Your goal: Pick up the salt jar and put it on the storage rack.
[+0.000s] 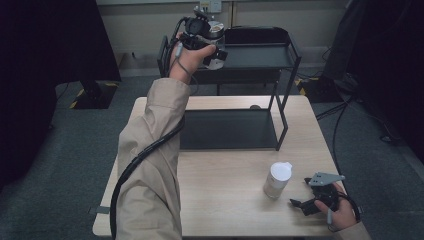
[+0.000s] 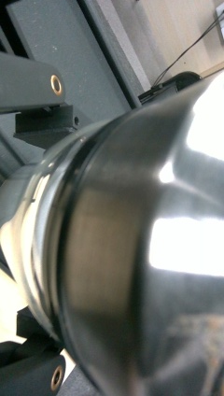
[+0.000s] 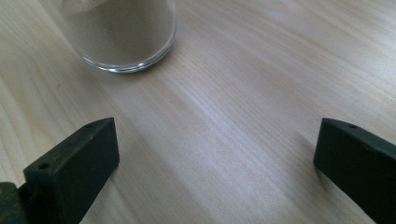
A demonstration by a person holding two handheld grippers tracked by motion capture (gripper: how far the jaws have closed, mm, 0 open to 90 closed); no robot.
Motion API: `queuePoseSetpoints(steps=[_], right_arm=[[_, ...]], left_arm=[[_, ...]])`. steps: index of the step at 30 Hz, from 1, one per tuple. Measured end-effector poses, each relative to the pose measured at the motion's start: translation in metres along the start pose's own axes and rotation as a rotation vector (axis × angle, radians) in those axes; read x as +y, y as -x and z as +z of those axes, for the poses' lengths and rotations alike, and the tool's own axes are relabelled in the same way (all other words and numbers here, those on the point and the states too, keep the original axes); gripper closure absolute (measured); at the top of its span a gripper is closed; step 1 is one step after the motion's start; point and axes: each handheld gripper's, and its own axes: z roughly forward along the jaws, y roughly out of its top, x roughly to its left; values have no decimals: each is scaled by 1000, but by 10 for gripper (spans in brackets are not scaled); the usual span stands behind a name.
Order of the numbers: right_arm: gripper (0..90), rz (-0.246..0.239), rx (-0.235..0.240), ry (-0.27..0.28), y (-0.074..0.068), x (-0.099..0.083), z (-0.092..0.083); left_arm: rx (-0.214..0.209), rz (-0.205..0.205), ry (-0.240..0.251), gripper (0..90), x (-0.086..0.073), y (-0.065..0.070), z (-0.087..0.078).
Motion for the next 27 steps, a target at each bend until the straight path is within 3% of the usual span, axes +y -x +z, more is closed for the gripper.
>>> queuePoseSetpoints(steps=[15, 27], right_arm=[[0, 0, 0, 0, 0, 0, 0], [0, 0, 0, 0, 0, 0, 0]], left_arm=[[21, -13, -10, 307, 11, -11, 22], [34, -21, -25, 307, 6, -15, 31]])
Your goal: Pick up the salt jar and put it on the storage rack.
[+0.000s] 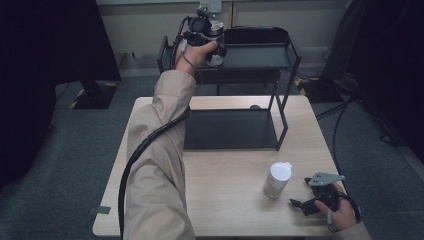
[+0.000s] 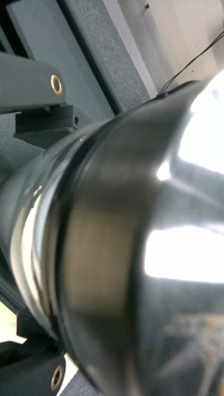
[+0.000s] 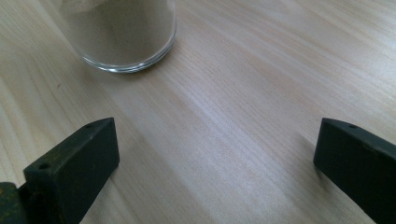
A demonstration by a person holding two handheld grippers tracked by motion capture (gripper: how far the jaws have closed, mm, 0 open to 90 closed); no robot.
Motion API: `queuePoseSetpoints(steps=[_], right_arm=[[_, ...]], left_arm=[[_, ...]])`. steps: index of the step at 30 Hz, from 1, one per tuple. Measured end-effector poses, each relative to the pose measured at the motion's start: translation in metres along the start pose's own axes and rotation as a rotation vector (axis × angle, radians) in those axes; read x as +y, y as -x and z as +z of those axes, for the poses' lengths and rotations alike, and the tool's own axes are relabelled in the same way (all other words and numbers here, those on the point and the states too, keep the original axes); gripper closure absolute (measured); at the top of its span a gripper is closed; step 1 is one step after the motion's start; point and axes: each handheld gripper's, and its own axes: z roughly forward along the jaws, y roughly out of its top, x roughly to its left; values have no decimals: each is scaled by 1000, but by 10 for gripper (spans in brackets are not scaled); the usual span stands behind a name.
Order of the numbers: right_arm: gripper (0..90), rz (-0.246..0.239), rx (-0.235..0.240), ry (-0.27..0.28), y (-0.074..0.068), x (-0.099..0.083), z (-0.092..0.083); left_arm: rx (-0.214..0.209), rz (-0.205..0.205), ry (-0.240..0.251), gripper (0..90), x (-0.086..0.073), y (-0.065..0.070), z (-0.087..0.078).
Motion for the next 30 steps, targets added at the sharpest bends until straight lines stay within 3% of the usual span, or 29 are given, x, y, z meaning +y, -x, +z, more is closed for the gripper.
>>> queuePoseSetpoints(steps=[7, 18, 23, 30], right_arm=[[0, 0, 0, 0, 0, 0, 0], [0, 0, 0, 0, 0, 0, 0], [0, 0, 0, 0, 0, 0, 0], [0, 0, 0, 0, 0, 0, 0]], left_arm=[[9, 9, 1, 306, 0, 3, 1], [19, -13, 14, 301, -3, 5, 1], [39, -58, 32, 163, -4, 8, -5], [54, -71, 55, 75, -10, 14, -16]])
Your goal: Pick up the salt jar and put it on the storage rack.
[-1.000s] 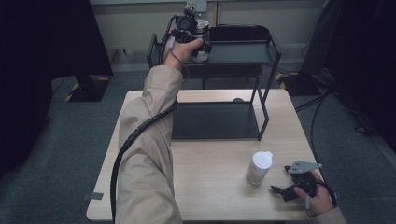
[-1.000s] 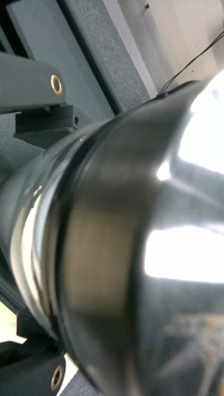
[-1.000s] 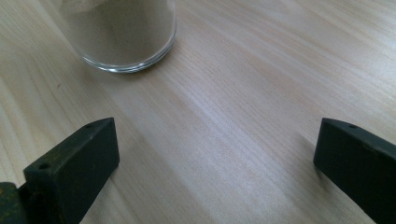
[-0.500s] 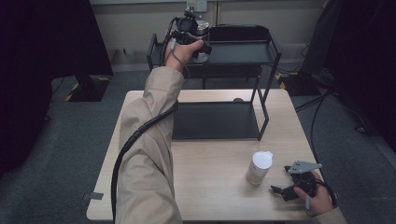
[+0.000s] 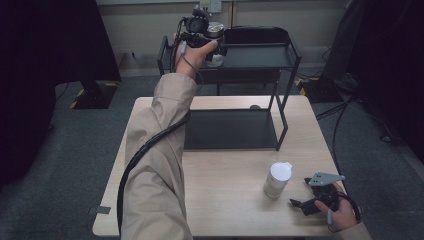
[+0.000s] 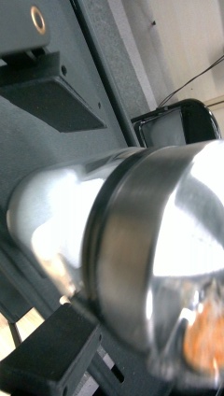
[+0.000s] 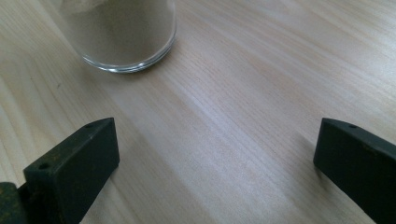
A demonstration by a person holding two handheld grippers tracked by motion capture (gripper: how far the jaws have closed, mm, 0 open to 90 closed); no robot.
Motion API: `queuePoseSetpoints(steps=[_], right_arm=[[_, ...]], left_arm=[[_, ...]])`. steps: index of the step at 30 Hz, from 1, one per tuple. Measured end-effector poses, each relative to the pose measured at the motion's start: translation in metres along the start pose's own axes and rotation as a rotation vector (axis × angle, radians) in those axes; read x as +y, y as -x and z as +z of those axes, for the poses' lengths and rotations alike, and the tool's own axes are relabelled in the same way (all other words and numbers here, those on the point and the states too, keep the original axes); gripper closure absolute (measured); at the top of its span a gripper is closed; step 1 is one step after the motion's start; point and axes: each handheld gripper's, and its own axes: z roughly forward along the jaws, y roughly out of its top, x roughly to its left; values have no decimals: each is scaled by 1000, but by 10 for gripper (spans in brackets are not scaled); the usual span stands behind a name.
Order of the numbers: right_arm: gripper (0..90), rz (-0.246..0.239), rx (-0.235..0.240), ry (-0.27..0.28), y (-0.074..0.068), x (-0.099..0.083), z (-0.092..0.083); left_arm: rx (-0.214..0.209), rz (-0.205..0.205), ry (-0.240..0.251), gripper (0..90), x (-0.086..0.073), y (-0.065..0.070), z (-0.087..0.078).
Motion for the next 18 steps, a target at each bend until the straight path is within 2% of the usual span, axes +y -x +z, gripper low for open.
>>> queuePoseSetpoints(steps=[8, 11, 14, 18], right_arm=[[0, 0, 0, 0, 0, 0, 0], [0, 0, 0, 0, 0, 0, 0], [0, 0, 0, 0, 0, 0, 0], [0, 0, 0, 0, 0, 0, 0]], left_arm=[[-2, -1, 17, 2, -8, 6, -15], [-16, 9, 28, 6, -13, 8, -20], [-24, 2, 46, 9, -22, 11, -24], [-32, -7, 47, 9, -29, 12, -27]])
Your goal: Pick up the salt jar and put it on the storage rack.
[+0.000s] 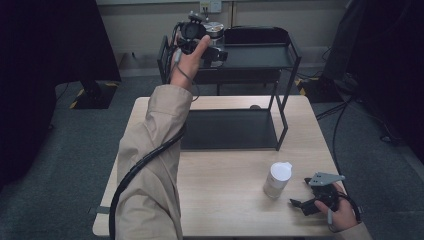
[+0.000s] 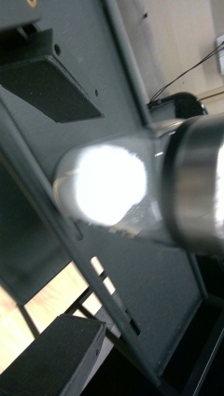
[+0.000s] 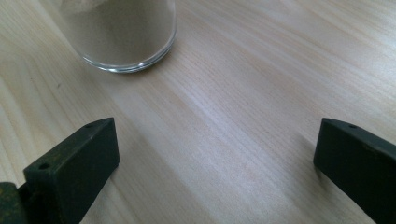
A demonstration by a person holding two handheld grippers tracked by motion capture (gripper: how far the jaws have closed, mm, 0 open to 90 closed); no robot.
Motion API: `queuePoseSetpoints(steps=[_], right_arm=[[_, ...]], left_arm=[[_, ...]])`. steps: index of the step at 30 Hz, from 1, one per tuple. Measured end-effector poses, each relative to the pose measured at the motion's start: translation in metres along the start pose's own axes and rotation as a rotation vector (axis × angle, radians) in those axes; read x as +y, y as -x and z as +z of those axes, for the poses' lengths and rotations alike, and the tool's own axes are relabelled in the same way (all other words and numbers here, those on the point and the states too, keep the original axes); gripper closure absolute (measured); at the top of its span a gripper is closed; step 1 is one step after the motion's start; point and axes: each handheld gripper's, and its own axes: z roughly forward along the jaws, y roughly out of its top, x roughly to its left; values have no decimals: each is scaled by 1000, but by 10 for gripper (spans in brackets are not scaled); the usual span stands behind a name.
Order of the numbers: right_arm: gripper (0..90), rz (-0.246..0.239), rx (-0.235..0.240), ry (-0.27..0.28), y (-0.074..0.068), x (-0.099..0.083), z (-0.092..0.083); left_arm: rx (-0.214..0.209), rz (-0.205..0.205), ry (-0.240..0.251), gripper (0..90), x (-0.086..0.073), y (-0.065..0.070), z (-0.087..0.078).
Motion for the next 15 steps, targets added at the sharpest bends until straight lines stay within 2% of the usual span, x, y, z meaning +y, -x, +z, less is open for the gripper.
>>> queuePoseSetpoints(steps=[15], right_arm=[[0, 1, -2, 0, -1, 0, 0]], left_arm=[[-25, 17, 33, 14, -27, 13, -16]])
